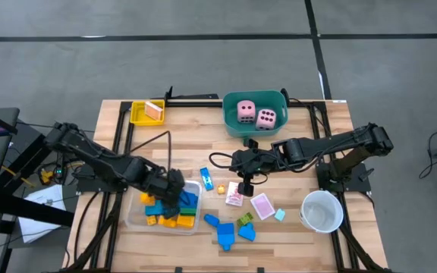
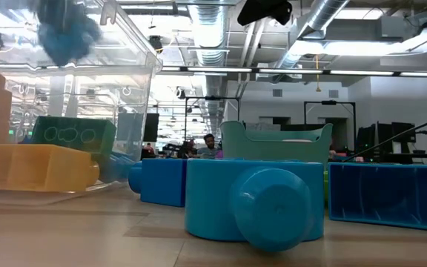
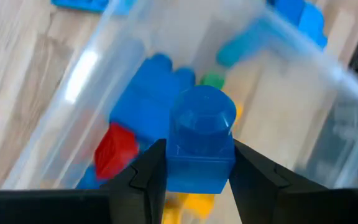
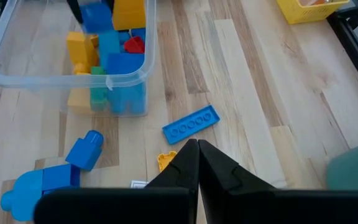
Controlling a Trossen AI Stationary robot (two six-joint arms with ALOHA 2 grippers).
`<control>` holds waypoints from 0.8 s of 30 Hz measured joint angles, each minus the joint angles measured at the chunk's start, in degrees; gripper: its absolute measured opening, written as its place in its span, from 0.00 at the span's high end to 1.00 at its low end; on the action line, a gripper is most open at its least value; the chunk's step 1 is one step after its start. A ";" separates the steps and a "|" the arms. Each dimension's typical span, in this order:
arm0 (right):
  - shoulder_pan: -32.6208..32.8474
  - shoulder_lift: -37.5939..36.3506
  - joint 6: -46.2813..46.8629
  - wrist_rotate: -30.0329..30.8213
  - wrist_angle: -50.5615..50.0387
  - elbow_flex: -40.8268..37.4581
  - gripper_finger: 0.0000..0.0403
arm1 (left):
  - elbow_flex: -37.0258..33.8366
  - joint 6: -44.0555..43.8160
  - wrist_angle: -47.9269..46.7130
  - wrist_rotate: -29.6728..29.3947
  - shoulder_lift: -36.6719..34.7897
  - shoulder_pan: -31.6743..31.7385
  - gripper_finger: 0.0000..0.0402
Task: Pick & Place Toys
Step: Put the blue game piece into the transparent bin
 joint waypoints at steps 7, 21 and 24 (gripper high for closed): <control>0.00 0.00 0.78 0.00 -0.11 0.00 1.00 | 0.00 -4.75 8.03 -1.46 7.20 2.72 0.67; 0.00 0.00 1.79 0.00 0.08 0.00 1.00 | 0.00 -19.71 3.97 -13.84 5.68 2.66 0.67; 0.00 0.00 1.79 0.00 0.76 0.00 1.00 | 0.00 -16.57 3.87 -11.31 3.93 2.45 0.67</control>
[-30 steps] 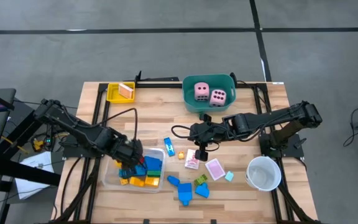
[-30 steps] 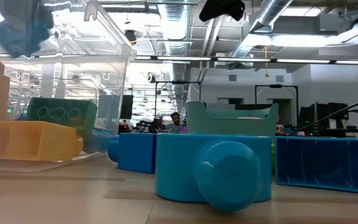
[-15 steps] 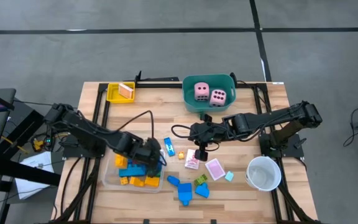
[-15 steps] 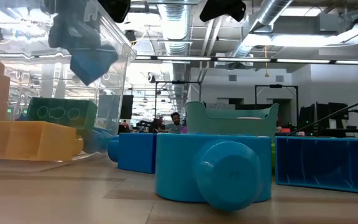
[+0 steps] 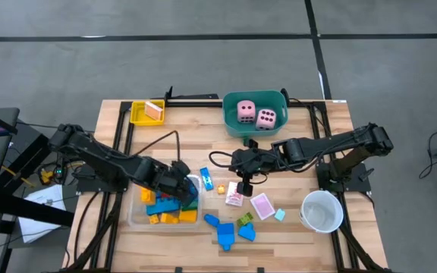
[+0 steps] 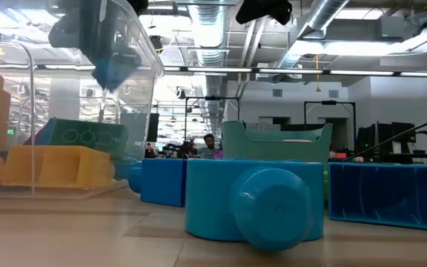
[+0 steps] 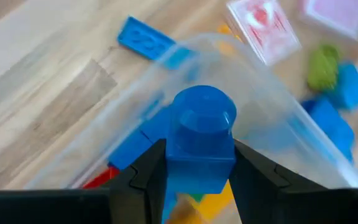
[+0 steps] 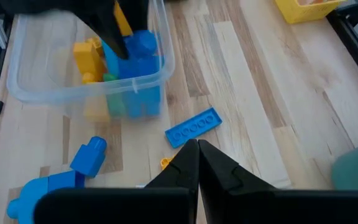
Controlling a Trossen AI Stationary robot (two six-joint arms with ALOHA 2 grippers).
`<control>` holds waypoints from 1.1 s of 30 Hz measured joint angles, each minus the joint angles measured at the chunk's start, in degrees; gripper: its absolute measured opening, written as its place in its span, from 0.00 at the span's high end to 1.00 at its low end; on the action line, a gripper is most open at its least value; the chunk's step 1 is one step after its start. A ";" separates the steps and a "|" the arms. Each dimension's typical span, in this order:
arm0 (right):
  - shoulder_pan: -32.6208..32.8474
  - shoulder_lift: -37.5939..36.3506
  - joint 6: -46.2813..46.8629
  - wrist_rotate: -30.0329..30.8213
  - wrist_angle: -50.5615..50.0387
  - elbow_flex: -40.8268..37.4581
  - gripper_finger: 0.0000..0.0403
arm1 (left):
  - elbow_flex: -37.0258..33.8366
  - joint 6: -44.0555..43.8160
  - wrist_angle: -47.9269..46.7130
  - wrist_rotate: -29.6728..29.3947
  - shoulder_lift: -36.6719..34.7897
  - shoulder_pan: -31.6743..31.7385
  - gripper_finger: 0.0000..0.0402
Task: Pick & Place Toys
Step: Put the blue game piece into the transparent bin
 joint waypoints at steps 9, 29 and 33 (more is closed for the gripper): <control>0.00 0.00 0.62 0.00 0.55 0.00 1.00 | 0.02 3.38 -4.16 9.44 -6.19 -7.08 0.67; 0.28 0.00 1.49 0.02 0.61 0.00 1.00 | 0.00 -9.01 -2.64 5.90 1.32 -18.78 0.68; 0.31 0.00 1.49 0.01 0.61 0.00 1.00 | 0.00 -9.17 -2.57 7.48 1.32 -18.83 0.68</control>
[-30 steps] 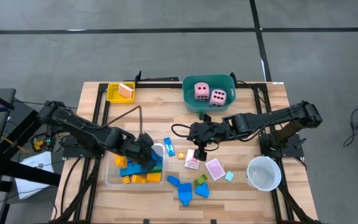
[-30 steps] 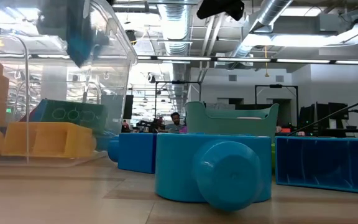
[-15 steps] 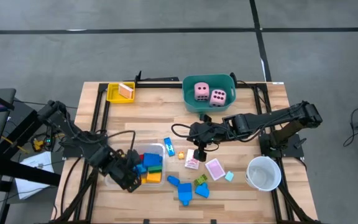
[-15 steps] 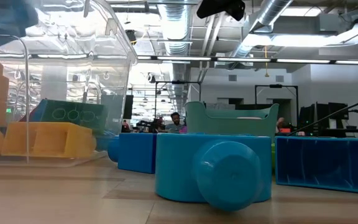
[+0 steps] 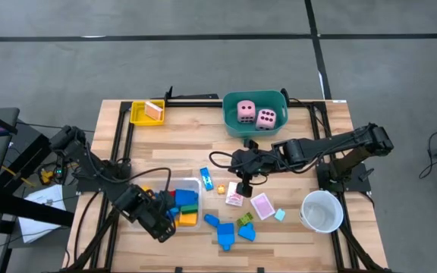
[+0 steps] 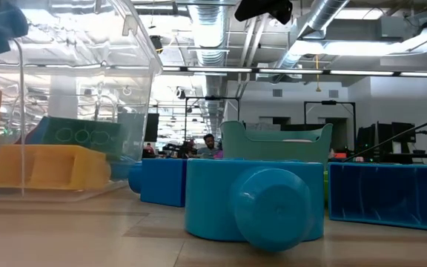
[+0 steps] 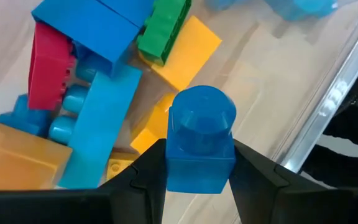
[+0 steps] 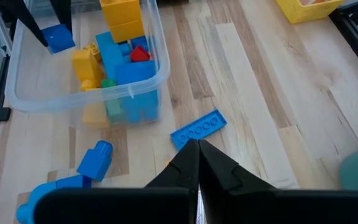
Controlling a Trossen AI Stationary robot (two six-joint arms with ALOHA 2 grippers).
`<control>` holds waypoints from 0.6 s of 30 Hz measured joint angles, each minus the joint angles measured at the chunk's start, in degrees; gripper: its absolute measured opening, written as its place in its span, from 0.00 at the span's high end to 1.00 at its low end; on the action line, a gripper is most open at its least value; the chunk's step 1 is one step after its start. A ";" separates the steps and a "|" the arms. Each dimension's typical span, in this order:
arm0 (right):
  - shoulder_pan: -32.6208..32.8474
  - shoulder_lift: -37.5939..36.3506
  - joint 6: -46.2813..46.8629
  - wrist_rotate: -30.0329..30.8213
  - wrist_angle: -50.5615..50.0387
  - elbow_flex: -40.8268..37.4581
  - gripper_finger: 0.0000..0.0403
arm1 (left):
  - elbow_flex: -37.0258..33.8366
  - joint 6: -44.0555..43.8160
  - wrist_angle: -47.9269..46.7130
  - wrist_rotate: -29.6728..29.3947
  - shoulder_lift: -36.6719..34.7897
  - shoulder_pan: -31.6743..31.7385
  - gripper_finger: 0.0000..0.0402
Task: Pick & Place Toys
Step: Put the blue game piece into the transparent bin
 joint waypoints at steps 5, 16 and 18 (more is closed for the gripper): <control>0.00 0.00 -0.02 0.01 0.00 0.00 1.00 | 0.00 0.45 -0.43 0.24 0.00 0.02 0.68; -0.04 0.15 -0.10 0.01 0.01 0.00 1.00 | 0.02 0.13 -1.81 -4.41 -1.36 0.50 0.67; -0.04 0.15 -0.18 0.01 0.02 0.00 1.00 | 0.02 0.09 -3.27 -5.07 -1.36 0.52 0.67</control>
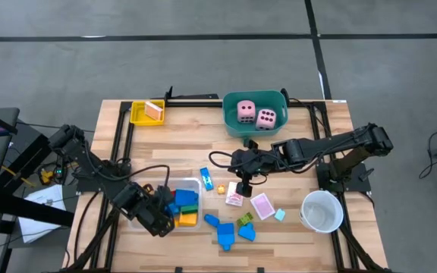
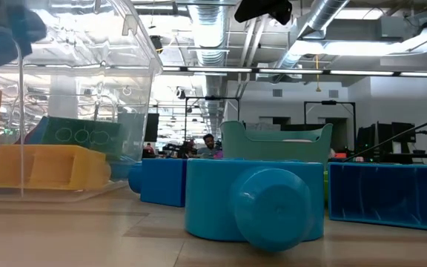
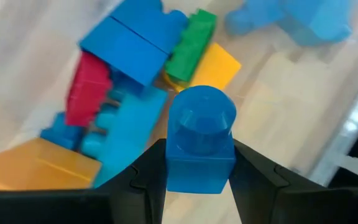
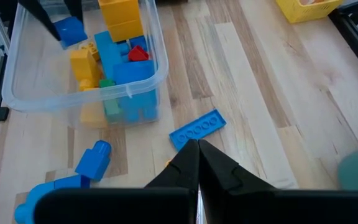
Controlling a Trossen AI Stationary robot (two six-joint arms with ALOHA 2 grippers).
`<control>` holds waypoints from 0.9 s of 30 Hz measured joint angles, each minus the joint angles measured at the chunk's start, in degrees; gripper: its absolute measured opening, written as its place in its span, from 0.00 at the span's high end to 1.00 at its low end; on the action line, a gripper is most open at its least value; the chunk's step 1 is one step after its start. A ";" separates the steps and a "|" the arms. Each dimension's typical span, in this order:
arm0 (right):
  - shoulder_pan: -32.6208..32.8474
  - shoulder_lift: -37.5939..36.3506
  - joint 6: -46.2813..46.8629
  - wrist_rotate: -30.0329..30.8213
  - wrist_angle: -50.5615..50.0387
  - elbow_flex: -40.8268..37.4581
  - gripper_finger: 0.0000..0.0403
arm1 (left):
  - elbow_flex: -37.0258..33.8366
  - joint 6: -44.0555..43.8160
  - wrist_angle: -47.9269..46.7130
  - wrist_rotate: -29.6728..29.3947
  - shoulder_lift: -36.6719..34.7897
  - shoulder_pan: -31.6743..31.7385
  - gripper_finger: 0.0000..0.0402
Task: Pick & Place Toys
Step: Put the blue game piece into the transparent bin, then put the pink playing card into the yellow bin
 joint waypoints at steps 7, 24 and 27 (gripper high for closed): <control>-0.02 0.00 0.03 0.00 0.00 0.00 1.00 | 0.00 -0.02 -1.17 -0.60 -0.04 0.02 0.57; -0.02 0.02 1.42 0.05 0.00 0.00 1.00 | -0.02 1.47 -0.90 -3.65 -6.06 0.02 0.46; -0.36 0.02 3.92 1.31 -0.15 0.00 1.00 | -0.02 3.71 3.10 -5.17 -10.21 0.02 0.48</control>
